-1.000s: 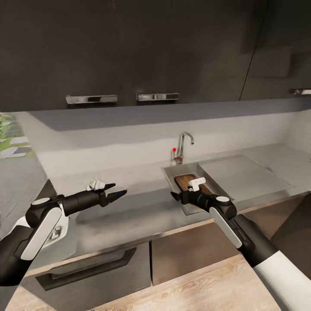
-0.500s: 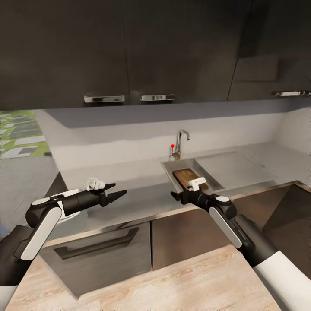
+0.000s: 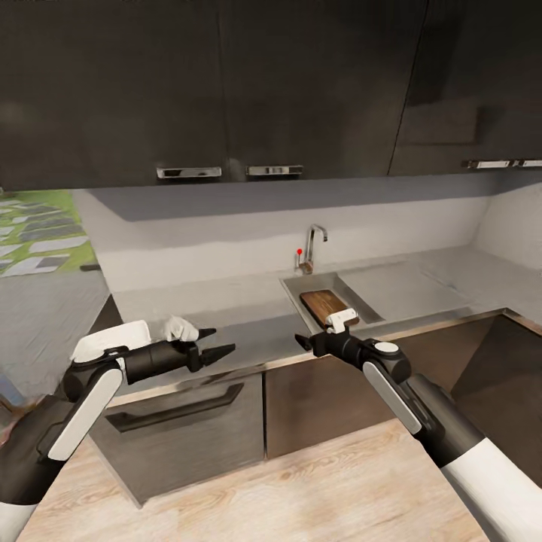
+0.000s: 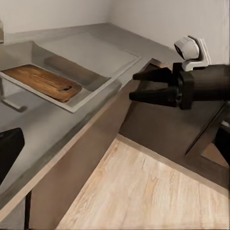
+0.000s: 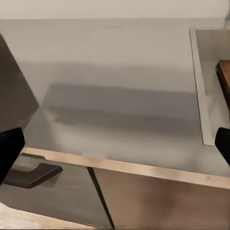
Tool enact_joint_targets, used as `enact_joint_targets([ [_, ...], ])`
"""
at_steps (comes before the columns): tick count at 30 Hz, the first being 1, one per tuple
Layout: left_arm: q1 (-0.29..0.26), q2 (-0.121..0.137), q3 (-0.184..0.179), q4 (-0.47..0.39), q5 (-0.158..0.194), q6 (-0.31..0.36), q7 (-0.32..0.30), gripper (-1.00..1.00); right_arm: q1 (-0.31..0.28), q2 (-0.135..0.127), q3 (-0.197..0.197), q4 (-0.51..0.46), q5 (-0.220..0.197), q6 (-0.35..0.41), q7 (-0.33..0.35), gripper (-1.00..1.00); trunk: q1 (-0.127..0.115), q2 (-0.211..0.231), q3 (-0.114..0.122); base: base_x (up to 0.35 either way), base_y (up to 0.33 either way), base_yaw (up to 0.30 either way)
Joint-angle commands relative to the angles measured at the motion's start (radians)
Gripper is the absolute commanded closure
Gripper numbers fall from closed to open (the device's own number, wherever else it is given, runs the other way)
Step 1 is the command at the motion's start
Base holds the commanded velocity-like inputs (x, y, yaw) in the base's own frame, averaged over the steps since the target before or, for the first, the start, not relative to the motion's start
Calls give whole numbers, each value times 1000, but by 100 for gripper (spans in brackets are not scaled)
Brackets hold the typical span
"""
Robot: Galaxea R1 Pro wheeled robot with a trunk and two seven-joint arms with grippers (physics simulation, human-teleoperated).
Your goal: In the kitchen, take the Vidalia onion out of the sink, dice it on the chopping board with the paring knife, put the diced onion into the bowl on the countertop, then place both the paring knife and the chopping board into the sink.
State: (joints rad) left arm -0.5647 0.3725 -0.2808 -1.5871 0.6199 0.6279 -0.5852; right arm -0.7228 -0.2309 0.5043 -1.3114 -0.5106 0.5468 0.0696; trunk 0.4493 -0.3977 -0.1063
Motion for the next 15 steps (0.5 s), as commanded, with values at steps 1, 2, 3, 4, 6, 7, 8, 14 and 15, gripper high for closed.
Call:
enact_joint_targets([
  [1,-1,1,-12,0,8,-5,2,-100,-1,-1,5,-1,0,4,1,-100,1,-2,-2,-2,0,0],
  [2,-1,1,-30,-1,8,-29,3,-100,1,-1,10,-1,0,4,1,-100,1,-2,-1,-2,0,0],
  [3,-1,1,-39,-1,8,-41,3,-100,3,-2,12,-1,0,4,1,-100,1,-2,-1,-1,0,0],
  [4,-1,1,-55,-1,9,-66,4,-100,13,-2,14,-1,0,3,1,-100,1,-2,-1,0,0,0],
  [6,5,4,-115,-2,9,-116,6,-100,100,-30,18,-2,1,-2,0,-100,1,-2,-1,0,0,0],
  [7,12,6,-136,-2,9,-128,7,-100,135,-50,18,-1,1,-8,0,-100,1,-2,-1,0,0,0],
  [8,26,8,-156,-1,9,-140,8,-100,170,-72,18,0,2,-19,0,-100,1,-2,-1,0,0,0],
  [14,191,16,-270,46,11,-216,113,-100,351,-161,32,302,2,-335,24,-100,1,-2,-1,0,0,0],
  [15,209,17,-291,73,11,-227,124,-100,357,-162,49,382,1,-378,46,-100,1,-2,-1,0,0,0],
])
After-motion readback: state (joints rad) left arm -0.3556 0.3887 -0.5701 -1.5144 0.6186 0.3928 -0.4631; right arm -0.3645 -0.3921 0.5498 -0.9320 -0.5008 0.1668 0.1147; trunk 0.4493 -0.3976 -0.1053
